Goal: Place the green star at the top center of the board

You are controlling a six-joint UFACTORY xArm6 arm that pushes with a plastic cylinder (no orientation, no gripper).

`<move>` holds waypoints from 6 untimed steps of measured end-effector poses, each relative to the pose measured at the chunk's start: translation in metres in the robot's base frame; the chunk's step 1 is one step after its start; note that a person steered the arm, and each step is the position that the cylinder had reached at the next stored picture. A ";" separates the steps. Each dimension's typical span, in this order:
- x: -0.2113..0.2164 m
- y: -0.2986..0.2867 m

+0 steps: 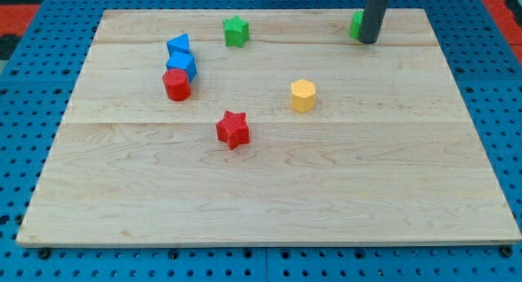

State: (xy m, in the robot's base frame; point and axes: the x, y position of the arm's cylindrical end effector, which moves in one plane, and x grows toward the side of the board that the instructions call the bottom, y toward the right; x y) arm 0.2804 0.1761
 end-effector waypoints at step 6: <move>-0.056 -0.198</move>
